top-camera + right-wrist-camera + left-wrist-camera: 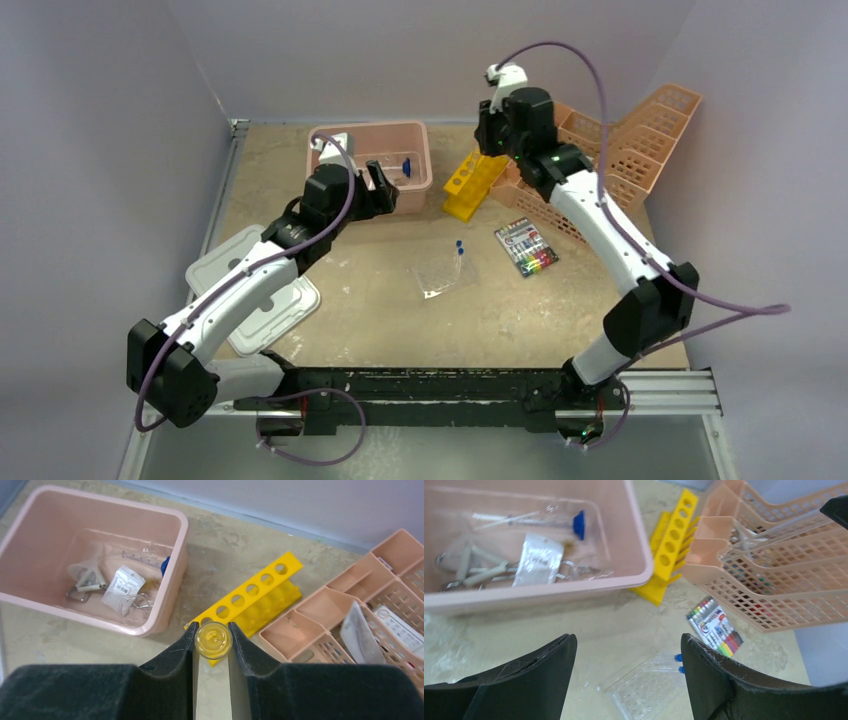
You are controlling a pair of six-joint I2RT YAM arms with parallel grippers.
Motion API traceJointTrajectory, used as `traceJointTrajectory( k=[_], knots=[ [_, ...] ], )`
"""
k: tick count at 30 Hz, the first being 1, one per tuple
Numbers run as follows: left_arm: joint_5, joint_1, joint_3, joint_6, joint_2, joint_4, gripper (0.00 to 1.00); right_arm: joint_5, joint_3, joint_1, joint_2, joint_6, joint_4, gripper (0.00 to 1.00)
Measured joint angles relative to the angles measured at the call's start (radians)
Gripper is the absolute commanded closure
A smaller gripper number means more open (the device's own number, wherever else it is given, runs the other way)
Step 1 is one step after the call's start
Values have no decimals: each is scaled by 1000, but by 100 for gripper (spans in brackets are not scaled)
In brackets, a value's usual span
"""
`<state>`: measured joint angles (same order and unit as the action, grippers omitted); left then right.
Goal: Organize the chemistry lab equipment
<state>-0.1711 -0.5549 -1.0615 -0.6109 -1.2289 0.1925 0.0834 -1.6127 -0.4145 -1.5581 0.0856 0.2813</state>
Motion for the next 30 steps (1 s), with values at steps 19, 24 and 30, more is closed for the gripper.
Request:
traceJointTrajectory(
  k=[19, 24, 30],
  knots=[
    [-129, 11, 51, -77, 5, 101, 25, 24, 85, -68, -171, -76, -231, 87],
    [-132, 12, 51, -77, 4, 118, 25, 2, 93, -68, -180, -63, -239, 87],
    [-138, 12, 51, -77, 4, 133, 25, 1, 84, -68, -203, -49, -264, 87]
  ],
)
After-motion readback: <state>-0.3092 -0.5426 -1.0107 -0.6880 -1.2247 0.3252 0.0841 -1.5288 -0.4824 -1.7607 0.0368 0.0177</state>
